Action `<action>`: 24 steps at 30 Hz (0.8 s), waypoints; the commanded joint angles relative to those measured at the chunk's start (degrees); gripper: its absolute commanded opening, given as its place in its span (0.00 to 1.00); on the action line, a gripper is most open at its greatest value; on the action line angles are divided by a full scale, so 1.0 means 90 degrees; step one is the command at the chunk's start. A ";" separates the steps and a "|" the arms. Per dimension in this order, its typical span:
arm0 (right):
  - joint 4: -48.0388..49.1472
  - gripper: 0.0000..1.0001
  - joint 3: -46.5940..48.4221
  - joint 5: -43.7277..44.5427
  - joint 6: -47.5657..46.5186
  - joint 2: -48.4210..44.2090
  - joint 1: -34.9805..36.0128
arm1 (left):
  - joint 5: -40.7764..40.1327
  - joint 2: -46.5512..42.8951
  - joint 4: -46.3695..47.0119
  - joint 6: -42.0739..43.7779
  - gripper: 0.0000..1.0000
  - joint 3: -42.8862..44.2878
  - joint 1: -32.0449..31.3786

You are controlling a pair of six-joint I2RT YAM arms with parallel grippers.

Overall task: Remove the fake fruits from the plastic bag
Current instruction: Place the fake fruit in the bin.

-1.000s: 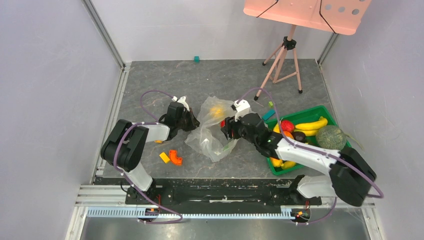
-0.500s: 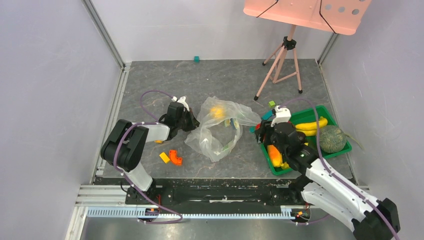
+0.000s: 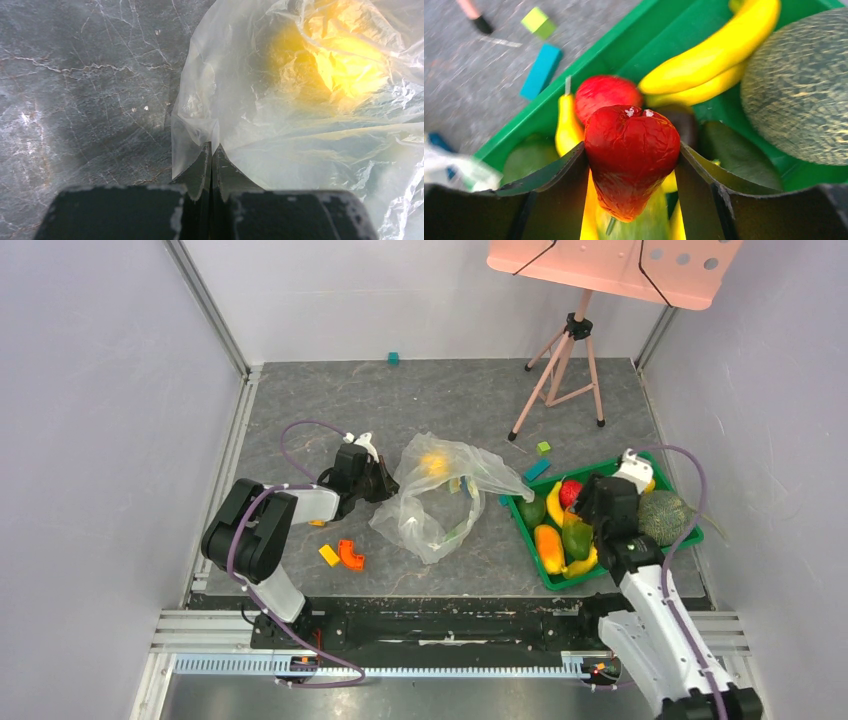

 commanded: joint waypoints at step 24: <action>0.1503 0.96 0.0032 -0.1691 -0.0402 0.0840 -0.3079 | 0.0077 0.0079 0.0097 -0.0078 0.02 0.0186 0.0007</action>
